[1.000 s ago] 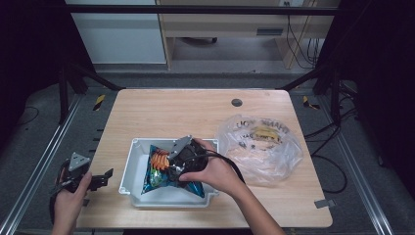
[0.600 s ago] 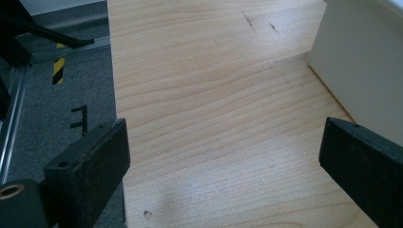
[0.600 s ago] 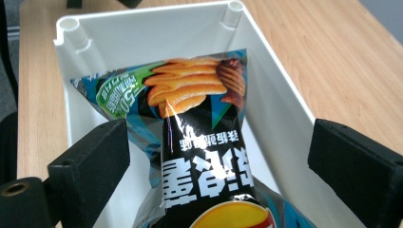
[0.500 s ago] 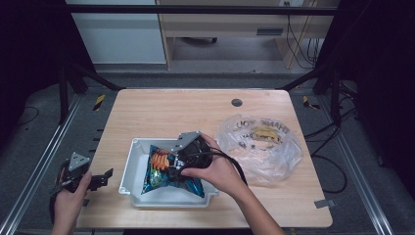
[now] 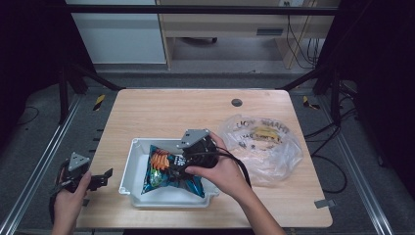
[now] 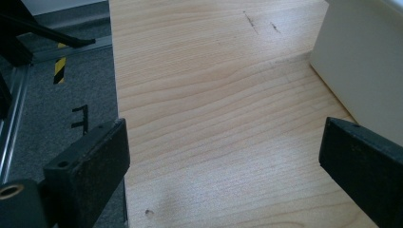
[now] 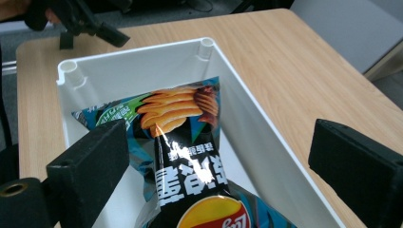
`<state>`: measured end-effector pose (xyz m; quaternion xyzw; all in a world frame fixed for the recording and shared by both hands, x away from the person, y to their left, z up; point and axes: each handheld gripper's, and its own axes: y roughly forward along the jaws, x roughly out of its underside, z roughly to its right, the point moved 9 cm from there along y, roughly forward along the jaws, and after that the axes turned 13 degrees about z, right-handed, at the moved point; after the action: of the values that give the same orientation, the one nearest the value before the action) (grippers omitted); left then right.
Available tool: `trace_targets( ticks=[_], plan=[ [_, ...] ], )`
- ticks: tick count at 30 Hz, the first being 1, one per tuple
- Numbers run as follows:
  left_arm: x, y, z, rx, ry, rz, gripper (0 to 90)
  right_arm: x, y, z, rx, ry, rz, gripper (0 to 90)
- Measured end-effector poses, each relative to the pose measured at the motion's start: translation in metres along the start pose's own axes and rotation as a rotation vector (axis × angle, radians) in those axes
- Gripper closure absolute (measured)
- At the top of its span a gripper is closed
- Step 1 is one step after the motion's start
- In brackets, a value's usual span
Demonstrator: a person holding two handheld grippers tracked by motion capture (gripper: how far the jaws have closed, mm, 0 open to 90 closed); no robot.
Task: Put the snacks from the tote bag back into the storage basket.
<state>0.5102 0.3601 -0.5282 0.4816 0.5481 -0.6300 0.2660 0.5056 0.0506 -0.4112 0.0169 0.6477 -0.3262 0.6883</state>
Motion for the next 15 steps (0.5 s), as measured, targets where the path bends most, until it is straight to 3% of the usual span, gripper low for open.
trace_targets(
  ticks=[7, 15],
  plan=[
    [0.0, 0.0, 0.0, 0.0, 0.0, 0.0, 2.8, -0.01, -0.019, 0.01, 0.072, 0.042, 0.054, 6.0],
    [0.0, 0.0, 0.0, -0.003, -0.002, 0.002, 2.8, -0.011, -0.041, 0.021, 0.167, 0.051, 0.075, 5.3]
  ],
)
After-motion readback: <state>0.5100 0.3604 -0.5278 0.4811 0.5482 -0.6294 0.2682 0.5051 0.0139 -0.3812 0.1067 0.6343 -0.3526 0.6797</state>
